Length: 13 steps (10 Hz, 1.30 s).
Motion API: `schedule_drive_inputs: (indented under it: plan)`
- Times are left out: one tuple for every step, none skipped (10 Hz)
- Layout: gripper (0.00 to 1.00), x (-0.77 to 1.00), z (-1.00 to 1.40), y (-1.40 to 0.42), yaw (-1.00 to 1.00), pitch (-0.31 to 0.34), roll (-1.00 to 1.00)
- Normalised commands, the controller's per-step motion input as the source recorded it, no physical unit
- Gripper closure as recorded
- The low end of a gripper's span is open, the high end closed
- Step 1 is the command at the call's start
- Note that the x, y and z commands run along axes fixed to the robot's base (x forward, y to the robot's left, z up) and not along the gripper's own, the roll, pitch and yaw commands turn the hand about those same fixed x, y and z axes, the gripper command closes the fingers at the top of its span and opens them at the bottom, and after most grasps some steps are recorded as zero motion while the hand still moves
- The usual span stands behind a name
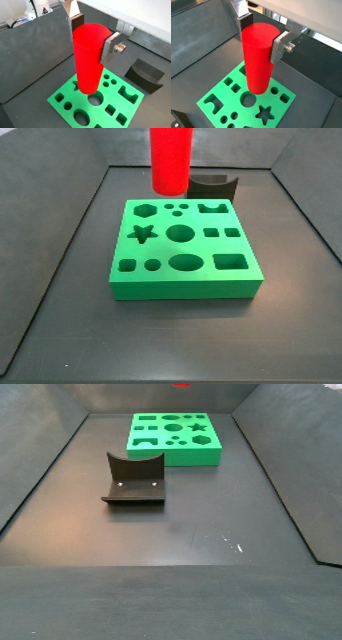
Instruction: Insert the round object.
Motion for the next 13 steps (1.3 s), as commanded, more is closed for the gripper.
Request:
schedule_drive_inputs:
  plan:
    - [1.0,0.46,-0.79,0.11,0.0,0.0,-0.03]
    - [1.0,0.39,-0.78,0.17,0.0,0.0,-0.08]
    - [1.0,0.12,-0.73,0.19,0.0,-0.01,-0.22]
    - [1.0,0.06,-0.75,0.17,0.0,-0.004,-0.21]
    - [1.0,0.09,-0.72,0.18,0.0,0.0,-0.15]
    - [1.0,0.11,-0.53,0.2,0.0,0.0,0.0]
    - [1.0,0.05,-0.38,0.23,0.0,0.029,0.01]
    - [1.0,0.01,-0.35,0.17,0.0,0.004,0.0]
    - [1.0,0.0,-0.38,0.08,0.0,0.0,-0.02]
    - [1.0,0.06,-0.41,0.1,0.0,0.0,-0.08]
    - [1.0,0.3,-0.43,0.14,0.0,0.006,0.0]
    - [1.0,0.32,-0.4,0.22,0.0,0.044,0.0]
    - [1.0,0.18,-0.36,0.19,0.0,0.019,0.0]
